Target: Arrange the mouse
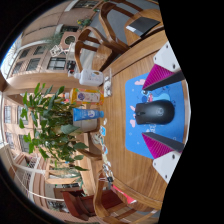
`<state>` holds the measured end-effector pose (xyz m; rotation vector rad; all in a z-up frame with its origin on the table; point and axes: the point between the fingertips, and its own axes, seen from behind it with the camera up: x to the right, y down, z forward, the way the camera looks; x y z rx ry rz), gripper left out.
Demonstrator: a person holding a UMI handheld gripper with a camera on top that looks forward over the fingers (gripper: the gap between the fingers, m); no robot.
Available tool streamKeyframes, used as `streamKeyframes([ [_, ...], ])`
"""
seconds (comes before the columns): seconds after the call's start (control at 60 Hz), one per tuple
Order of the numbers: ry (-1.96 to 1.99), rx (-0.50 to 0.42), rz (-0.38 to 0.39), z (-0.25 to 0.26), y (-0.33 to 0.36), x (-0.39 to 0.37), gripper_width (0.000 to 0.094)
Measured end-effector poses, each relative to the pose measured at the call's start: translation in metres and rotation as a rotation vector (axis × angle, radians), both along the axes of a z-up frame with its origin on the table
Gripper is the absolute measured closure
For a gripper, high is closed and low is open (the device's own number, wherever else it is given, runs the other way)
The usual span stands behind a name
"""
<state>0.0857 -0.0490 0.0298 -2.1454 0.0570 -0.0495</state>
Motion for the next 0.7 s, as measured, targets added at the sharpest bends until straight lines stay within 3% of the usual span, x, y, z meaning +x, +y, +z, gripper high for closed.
streamKeyframes([
  [0.417, -0.073, 0.128, -0.009, 0.132, -0.13, 0.0, 0.0083],
  [0.7, -0.095, 0.146, 0.004, 0.154, -0.217, -0.012, 0.0084],
])
